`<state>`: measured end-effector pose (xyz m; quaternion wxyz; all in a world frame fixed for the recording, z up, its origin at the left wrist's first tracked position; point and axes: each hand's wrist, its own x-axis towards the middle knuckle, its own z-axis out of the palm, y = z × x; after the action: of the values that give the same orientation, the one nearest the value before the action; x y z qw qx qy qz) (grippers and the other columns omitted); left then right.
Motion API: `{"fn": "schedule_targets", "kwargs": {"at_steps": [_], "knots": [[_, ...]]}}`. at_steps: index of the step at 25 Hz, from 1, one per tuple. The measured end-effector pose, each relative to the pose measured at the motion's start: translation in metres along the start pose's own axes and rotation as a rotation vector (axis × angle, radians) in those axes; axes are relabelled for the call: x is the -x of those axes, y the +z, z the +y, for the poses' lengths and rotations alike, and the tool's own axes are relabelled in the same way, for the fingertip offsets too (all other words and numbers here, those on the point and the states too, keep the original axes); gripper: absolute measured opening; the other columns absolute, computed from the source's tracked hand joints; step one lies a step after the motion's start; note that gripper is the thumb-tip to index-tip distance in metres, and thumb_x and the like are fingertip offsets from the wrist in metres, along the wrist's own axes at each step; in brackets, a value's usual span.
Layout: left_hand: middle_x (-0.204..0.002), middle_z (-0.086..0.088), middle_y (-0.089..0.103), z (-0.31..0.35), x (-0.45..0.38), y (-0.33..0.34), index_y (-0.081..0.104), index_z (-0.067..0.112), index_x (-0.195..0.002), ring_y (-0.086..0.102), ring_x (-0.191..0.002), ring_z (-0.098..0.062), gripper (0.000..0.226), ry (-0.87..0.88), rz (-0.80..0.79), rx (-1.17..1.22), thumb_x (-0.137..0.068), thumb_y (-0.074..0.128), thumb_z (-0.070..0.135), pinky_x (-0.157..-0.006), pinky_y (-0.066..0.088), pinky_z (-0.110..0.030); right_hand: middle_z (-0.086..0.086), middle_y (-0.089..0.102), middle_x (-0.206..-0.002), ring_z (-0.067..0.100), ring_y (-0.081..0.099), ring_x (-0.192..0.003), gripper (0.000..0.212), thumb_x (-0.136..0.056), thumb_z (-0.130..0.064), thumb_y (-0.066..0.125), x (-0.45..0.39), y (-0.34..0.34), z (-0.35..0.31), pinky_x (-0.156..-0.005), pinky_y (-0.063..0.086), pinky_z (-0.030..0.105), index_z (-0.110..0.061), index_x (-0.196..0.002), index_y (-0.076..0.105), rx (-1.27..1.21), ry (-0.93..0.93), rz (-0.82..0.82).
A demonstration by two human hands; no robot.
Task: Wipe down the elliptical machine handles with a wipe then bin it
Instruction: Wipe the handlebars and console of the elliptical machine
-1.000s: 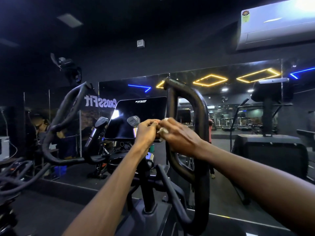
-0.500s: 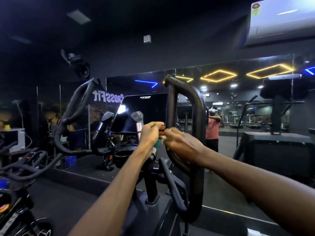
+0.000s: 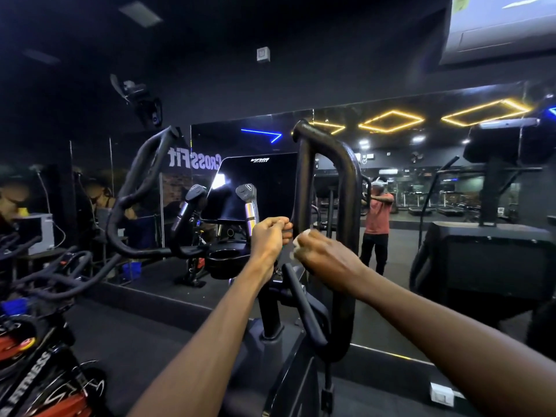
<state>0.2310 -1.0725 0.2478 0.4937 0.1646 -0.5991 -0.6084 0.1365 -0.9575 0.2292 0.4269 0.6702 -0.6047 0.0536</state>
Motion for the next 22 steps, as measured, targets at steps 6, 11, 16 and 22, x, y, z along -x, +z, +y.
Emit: {"fn": "schedule_targets", "kwargs": {"at_steps": [6,11,16,22], "knots": [[-0.087,-0.009,0.072,-0.013,-0.002,0.000,0.067,0.015,-0.082,0.067,-0.082,-0.021,0.025,0.008,0.025,-0.016,-0.093,0.051,0.001,-0.079,0.056,-0.032,0.007,0.058,-0.100,0.025,0.056,-0.091,0.015,-0.086,-0.006,0.057,0.019,-0.001,-0.010,-0.069,0.056,0.037,-0.010,-0.093,0.070,0.024,-0.020,-0.139],[-0.093,0.001,0.071,-0.015,0.004,0.004,0.071,0.014,-0.097,0.065,-0.086,-0.014,0.023,0.203,0.076,-0.308,-0.087,0.055,0.002,-0.082,0.052,-0.027,0.008,0.060,-0.101,0.025,0.058,-0.093,0.016,-0.083,-0.007,0.061,0.018,-0.004,-0.027,-0.064,0.056,0.031,-0.011,-0.092,0.073,0.094,0.102,-0.112],[-0.103,-0.006,0.066,-0.017,0.007,0.006,0.069,0.012,-0.101,0.061,-0.092,-0.016,0.030,0.362,0.060,-0.503,-0.083,0.051,-0.004,-0.079,0.041,-0.010,0.009,0.058,-0.105,0.027,0.057,-0.097,0.037,-0.087,-0.015,0.035,0.030,-0.015,-0.035,-0.071,0.056,0.038,-0.008,-0.096,0.070,0.083,0.201,-0.214],[-0.104,-0.003,0.057,-0.018,0.005,0.002,0.066,0.010,-0.105,0.055,-0.086,-0.011,0.026,0.458,0.006,-0.567,-0.087,0.053,-0.004,-0.069,0.035,0.003,0.009,0.059,-0.100,0.032,0.062,-0.094,0.014,-0.086,-0.006,0.061,0.020,-0.020,-0.026,-0.069,0.054,0.042,-0.010,-0.099,0.058,-0.006,0.405,-0.218]]}}
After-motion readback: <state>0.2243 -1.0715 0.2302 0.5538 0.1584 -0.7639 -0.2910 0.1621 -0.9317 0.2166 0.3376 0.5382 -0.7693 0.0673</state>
